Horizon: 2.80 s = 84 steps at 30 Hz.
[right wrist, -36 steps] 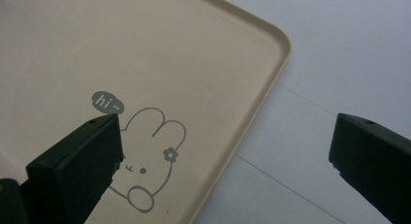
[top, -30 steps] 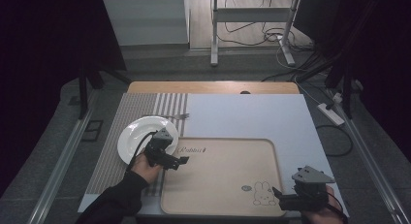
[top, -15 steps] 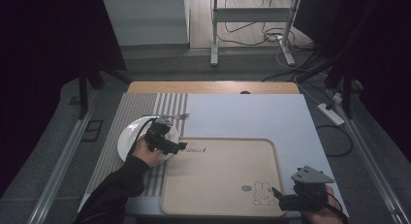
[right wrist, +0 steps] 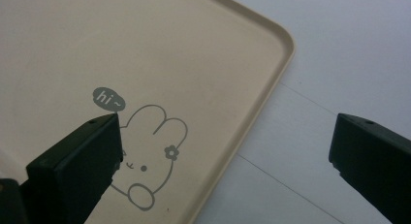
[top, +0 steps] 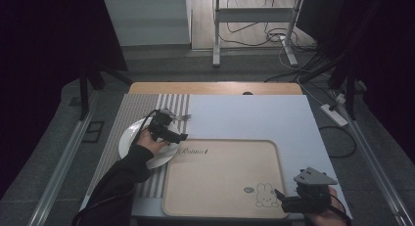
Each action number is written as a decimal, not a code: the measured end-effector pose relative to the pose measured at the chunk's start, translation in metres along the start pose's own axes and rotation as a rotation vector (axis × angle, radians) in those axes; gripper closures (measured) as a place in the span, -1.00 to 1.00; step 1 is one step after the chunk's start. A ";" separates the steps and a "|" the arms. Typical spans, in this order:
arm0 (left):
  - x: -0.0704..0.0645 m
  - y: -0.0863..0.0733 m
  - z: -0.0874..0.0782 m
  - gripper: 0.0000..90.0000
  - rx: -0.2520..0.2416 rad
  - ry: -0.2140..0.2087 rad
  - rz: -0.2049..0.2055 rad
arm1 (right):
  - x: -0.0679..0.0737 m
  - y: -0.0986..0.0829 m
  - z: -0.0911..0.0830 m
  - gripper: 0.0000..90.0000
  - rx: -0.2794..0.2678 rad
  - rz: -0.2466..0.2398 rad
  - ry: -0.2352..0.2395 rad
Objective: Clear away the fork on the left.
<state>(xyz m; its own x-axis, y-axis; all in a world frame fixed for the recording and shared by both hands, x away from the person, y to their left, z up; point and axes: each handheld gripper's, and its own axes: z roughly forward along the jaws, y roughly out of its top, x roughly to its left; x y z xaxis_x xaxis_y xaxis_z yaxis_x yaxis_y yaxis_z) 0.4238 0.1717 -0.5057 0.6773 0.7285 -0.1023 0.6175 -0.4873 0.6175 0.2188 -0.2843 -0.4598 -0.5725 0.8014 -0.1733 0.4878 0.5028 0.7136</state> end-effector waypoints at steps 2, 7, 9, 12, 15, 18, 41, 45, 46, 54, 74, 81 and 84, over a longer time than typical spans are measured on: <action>0.002 0.001 0.001 -1.00 0.005 0.002 0.001 | 0.000 0.000 0.000 -1.00 0.001 0.000 0.000; 0.014 0.008 0.003 -1.00 0.008 0.019 -0.002 | 0.000 0.000 0.000 -1.00 0.003 -0.005 0.004; 0.022 0.013 0.005 -1.00 0.023 0.030 -0.004 | 0.000 0.000 0.001 -1.00 0.004 -0.007 0.003; 0.029 0.018 0.008 -1.00 0.041 0.046 -0.007 | 0.000 0.000 0.000 -1.00 0.004 -0.009 0.005; 0.035 0.022 0.010 -1.00 0.048 0.050 -0.017 | 0.000 0.000 0.000 -1.00 0.004 -0.008 0.006; 0.046 0.028 0.015 -0.99 0.066 0.063 -0.029 | 0.000 0.000 0.001 -1.00 0.003 -0.008 0.008; 0.096 0.031 0.037 -0.58 0.195 0.100 -0.041 | 0.000 0.000 0.000 -1.00 0.000 -0.013 0.017; 0.104 0.029 0.030 -0.23 0.195 0.093 -0.023 | 0.000 0.000 0.000 -1.00 -0.001 -0.015 0.018; 0.106 0.028 0.028 -0.08 0.196 0.093 -0.018 | 0.000 0.000 0.000 -1.00 -0.001 -0.015 0.019; 0.116 0.018 0.018 0.57 0.179 0.061 0.014 | 0.001 0.000 0.000 -1.00 0.003 -0.026 0.020; 0.115 0.014 0.013 0.37 0.114 0.061 0.026 | 0.002 0.000 0.001 -1.00 0.007 -0.033 0.019; 0.110 0.022 0.024 0.64 0.170 0.010 0.060 | 0.002 0.000 0.001 -1.00 0.009 -0.037 0.019; 0.108 0.025 0.025 0.67 0.185 0.019 0.078 | 0.002 0.000 0.001 -1.00 0.010 -0.038 0.020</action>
<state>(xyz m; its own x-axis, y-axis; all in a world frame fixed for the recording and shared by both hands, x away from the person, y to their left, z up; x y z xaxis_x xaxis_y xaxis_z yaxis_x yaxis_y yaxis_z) 0.5221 0.2263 -0.5204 0.7194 0.6932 -0.0440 0.6276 -0.6217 0.4686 0.2186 -0.2818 -0.4607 -0.6040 0.7749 -0.1862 0.4718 0.5360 0.7001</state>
